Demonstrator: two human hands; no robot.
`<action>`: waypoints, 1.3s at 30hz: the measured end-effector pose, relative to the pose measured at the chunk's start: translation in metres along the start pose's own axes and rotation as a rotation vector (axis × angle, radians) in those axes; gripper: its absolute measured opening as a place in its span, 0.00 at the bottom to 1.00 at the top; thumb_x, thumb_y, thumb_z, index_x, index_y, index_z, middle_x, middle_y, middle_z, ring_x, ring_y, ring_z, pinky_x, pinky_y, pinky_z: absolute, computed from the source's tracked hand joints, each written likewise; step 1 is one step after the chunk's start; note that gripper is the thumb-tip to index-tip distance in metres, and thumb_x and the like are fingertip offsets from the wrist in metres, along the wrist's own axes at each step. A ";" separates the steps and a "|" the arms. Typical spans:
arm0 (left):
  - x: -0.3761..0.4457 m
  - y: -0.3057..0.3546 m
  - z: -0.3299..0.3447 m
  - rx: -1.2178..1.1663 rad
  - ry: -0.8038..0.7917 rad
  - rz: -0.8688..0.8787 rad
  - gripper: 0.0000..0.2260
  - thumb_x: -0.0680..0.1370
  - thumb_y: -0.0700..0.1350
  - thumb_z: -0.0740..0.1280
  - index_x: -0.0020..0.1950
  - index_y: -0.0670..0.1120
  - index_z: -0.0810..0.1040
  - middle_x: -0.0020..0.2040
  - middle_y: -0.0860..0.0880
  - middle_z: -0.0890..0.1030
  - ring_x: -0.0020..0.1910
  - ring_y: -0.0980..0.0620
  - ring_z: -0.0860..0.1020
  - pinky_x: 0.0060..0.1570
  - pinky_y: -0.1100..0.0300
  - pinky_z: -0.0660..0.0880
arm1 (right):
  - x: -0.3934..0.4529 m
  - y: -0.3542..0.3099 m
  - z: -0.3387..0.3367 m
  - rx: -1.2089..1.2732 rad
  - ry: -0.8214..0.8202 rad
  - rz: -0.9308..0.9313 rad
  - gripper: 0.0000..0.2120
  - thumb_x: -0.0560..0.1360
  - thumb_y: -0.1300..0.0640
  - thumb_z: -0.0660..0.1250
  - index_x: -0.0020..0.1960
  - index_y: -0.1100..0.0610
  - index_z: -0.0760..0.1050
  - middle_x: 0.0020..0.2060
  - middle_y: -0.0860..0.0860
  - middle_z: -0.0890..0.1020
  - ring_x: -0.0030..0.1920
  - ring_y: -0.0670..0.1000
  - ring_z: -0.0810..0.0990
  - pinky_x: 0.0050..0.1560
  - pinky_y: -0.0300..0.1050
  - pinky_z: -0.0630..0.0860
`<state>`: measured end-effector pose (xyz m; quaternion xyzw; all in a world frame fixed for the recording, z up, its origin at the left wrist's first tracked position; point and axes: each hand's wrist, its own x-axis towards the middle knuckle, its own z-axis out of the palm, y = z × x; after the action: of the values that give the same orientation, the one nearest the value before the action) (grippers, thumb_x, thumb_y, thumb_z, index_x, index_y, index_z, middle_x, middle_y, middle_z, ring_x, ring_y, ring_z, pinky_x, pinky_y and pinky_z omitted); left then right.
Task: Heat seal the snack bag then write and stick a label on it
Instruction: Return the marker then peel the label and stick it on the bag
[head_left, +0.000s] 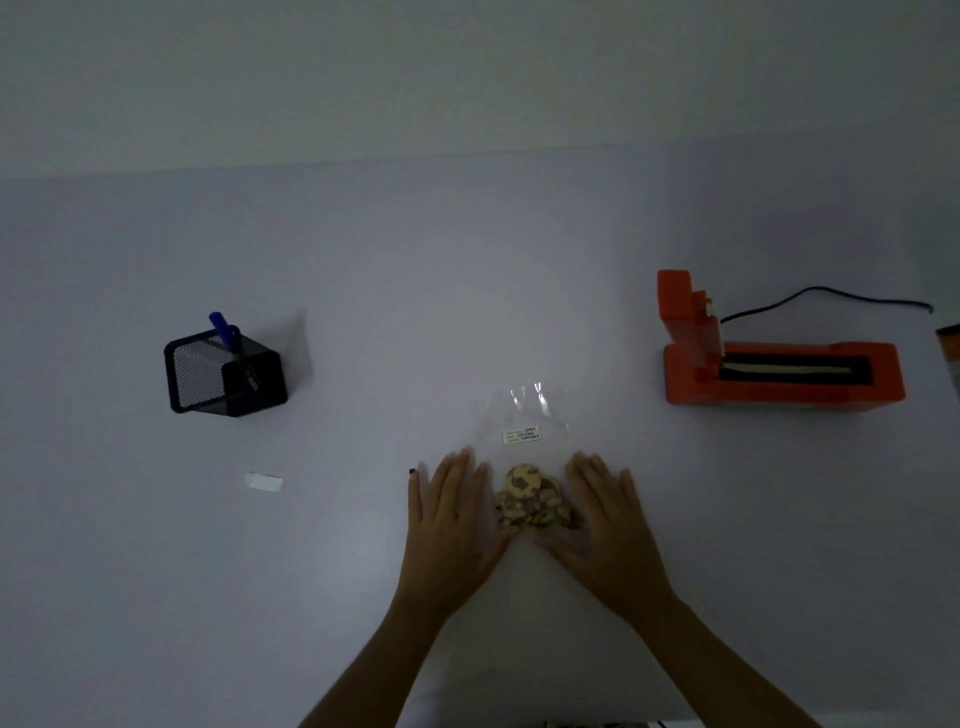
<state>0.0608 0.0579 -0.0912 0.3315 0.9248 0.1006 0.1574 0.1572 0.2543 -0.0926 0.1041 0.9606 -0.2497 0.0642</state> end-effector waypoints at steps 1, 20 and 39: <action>0.002 -0.003 0.000 0.006 0.011 -0.010 0.32 0.77 0.65 0.55 0.73 0.44 0.65 0.74 0.43 0.64 0.74 0.44 0.60 0.71 0.38 0.55 | 0.006 -0.002 0.002 -0.010 0.018 0.000 0.39 0.76 0.32 0.54 0.73 0.63 0.64 0.73 0.57 0.67 0.75 0.54 0.59 0.75 0.58 0.50; 0.108 -0.118 -0.057 -0.068 0.206 -0.099 0.23 0.80 0.53 0.55 0.68 0.40 0.70 0.62 0.41 0.76 0.62 0.43 0.73 0.65 0.46 0.68 | 0.188 -0.074 0.015 -0.012 0.091 -0.020 0.42 0.70 0.32 0.62 0.73 0.60 0.63 0.72 0.57 0.68 0.73 0.59 0.63 0.73 0.60 0.60; 0.111 0.127 -0.100 -0.405 0.210 0.263 0.31 0.78 0.41 0.61 0.76 0.38 0.50 0.76 0.40 0.58 0.75 0.46 0.58 0.72 0.60 0.50 | -0.009 0.085 -0.185 0.244 0.683 0.616 0.23 0.79 0.48 0.62 0.69 0.61 0.69 0.63 0.60 0.75 0.63 0.59 0.74 0.62 0.53 0.72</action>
<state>0.0174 0.2177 0.0134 0.3981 0.8462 0.3370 0.1091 0.1724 0.4171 0.0299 0.4672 0.8146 -0.2816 -0.1971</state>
